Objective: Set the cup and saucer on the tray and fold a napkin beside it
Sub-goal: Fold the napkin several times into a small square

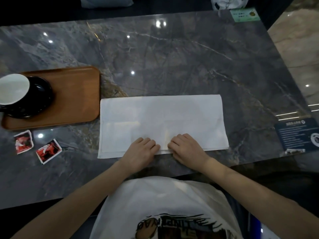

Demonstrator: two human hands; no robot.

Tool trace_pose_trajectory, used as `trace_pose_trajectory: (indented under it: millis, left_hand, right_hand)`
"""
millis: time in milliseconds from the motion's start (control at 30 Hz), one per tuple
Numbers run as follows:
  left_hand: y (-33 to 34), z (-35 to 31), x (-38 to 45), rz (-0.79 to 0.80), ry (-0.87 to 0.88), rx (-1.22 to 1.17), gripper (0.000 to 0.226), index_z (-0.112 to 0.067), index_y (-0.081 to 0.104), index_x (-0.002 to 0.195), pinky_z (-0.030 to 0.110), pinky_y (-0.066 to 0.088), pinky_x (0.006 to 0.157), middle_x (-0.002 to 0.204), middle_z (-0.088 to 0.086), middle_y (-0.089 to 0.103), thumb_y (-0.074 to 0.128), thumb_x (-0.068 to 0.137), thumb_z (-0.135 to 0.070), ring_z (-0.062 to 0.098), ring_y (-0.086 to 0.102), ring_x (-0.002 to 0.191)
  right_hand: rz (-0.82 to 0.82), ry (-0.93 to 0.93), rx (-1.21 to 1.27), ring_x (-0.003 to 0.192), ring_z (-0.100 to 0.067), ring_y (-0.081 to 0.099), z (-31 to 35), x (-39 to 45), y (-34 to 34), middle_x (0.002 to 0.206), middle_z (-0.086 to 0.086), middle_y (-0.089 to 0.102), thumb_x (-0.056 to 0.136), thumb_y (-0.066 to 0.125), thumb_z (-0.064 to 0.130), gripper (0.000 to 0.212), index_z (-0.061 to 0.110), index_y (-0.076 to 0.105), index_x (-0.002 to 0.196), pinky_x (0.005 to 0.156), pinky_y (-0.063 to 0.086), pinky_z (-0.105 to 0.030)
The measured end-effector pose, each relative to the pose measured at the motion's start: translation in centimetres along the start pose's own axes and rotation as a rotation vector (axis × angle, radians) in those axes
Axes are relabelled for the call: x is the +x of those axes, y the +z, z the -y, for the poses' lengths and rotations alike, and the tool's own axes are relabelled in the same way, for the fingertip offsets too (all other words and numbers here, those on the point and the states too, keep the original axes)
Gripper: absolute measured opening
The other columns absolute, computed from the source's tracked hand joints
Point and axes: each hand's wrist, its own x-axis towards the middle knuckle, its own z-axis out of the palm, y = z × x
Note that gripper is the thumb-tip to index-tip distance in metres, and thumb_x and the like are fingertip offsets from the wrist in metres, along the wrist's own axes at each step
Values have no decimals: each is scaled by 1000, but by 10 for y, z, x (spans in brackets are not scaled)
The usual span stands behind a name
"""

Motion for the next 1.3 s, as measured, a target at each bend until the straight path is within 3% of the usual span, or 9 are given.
trace_pose_trajectory:
  millis: [167, 500, 833, 1067, 1200, 1300]
  left_hand:
    - [-1, -5, 0, 27, -69, -71, 22, -12, 63, 76, 30, 28, 59, 71, 3, 61, 45, 66, -17, 22, 57, 62]
    - [-3, -3, -1, -20, -42, -84, 22, -10, 64, 84, 29, 33, 65, 83, 6, 64, 48, 70, -15, 24, 60, 72]
    - [11, -4, -5, -99, 83, -54, 10, -10, 63, 75, 28, 31, 64, 67, 5, 61, 53, 75, -9, 22, 56, 60]
    - [8, -6, -2, -168, 74, -61, 21, -10, 54, 95, 28, 32, 70, 84, 6, 66, 48, 75, -10, 22, 61, 72]
    - [8, -5, 0, -146, 59, -47, 21, -10, 56, 95, 30, 34, 69, 89, 7, 67, 50, 75, -11, 24, 62, 75]
    - [8, -5, -1, -162, 42, -34, 21, -10, 55, 95, 31, 34, 68, 87, 6, 66, 51, 75, -12, 23, 60, 74]
  right_hand:
    - [-76, 67, 4, 55, -24, 51, 5, -2, 6, 60, -6, 54, 71, 52, 12, 11, 10, 56, 62, 57, 24, -29]
    - [-253, 95, 66, 51, -21, 54, 6, -14, 10, 62, -5, 60, 78, 52, 9, 17, 8, 62, 64, 39, 38, -28]
    - [-253, 79, 9, 51, -20, 54, 8, -16, 16, 62, -5, 60, 73, 51, 6, 15, 10, 60, 62, 39, 36, -28]
    - [-266, 43, -1, 53, -21, 54, 8, -20, 21, 64, -6, 60, 78, 53, 4, 15, 9, 61, 66, 43, 43, -29]
    - [-325, 64, 45, 57, -20, 60, 10, -19, 19, 69, -7, 65, 91, 35, 5, 34, 4, 67, 84, 43, 48, -27]
    - [-333, 37, 51, 53, -20, 60, 12, -16, 10, 68, -8, 66, 80, 48, 5, 22, 3, 70, 77, 41, 44, -24]
